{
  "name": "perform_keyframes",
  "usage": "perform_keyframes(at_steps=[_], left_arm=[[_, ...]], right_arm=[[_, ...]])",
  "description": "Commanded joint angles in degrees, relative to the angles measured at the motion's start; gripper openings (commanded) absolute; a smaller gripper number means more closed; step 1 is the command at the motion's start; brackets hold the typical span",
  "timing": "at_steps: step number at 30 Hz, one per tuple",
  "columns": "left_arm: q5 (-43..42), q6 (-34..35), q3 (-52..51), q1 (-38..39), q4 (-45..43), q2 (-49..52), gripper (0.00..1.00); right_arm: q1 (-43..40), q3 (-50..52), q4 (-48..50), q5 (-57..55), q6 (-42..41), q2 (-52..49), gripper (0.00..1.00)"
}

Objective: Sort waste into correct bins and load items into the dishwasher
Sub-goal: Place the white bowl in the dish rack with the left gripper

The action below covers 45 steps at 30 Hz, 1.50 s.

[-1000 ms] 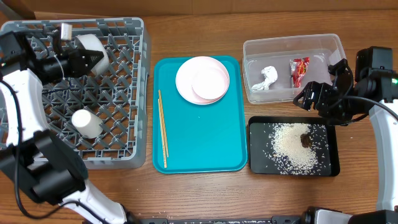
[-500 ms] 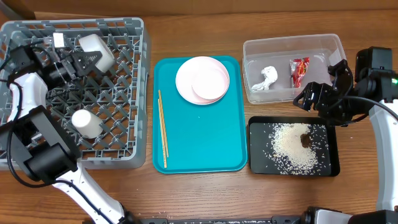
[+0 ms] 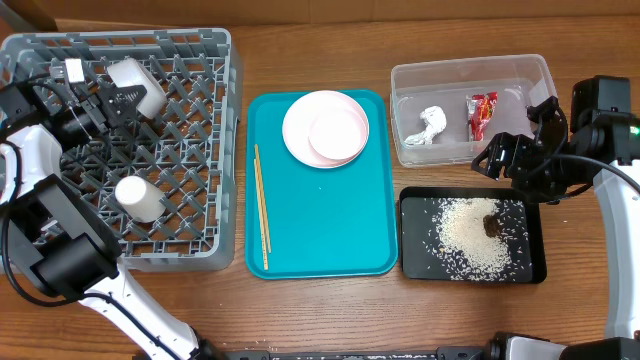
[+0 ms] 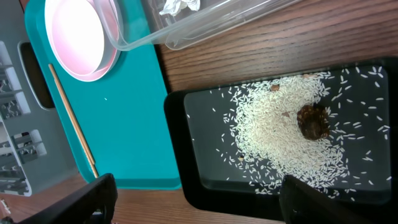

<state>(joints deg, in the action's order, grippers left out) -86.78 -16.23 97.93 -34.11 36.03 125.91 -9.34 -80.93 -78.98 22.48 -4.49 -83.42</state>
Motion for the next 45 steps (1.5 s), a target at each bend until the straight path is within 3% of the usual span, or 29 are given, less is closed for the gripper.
perform_keyframes(at_steps=[1,17,18,21,22,23,29,34,36,45], left_arm=[[-3.72,0.48,0.57,0.39,-0.72,0.57,0.04],[-1.38,1.73,0.57,0.87,-1.57,5.49,0.04],[-1.38,2.62,0.57,0.59,-1.57,5.46,0.12],[-1.33,6.47,0.57,-1.05,-0.57,5.46,0.62],[-1.33,7.21,0.57,-1.75,0.28,5.44,0.71],[-0.90,7.45,0.57,-3.28,2.75,5.22,1.00],[6.10,1.38,0.57,-6.08,13.49,0.85,1.00],[26.03,7.41,0.57,-6.19,20.57,-8.61,1.00],[29.90,7.76,0.57,-5.90,22.60,-11.96,1.00],[33.90,9.64,0.57,-0.33,27.50,-26.56,1.00]], right_arm=[[0.00,-1.16,0.11,0.02,0.04,0.48,0.85],[0.00,-1.16,-0.46,0.02,0.02,0.48,0.85],[0.00,-1.16,-0.46,0.02,0.04,0.48,0.85],[0.00,-1.16,-0.46,0.04,0.02,0.48,0.85],[0.00,-1.16,-0.46,0.04,0.02,0.48,0.85],[0.00,-1.16,-0.48,0.02,0.04,0.48,0.85],[0.00,-1.16,-1.07,0.02,0.04,0.48,0.85],[0.00,-1.16,-1.18,0.02,0.04,0.48,0.85],[0.00,-1.16,-1.18,0.02,0.04,0.48,0.85],[0.00,-1.16,-1.20,0.02,0.07,0.48,0.86]])
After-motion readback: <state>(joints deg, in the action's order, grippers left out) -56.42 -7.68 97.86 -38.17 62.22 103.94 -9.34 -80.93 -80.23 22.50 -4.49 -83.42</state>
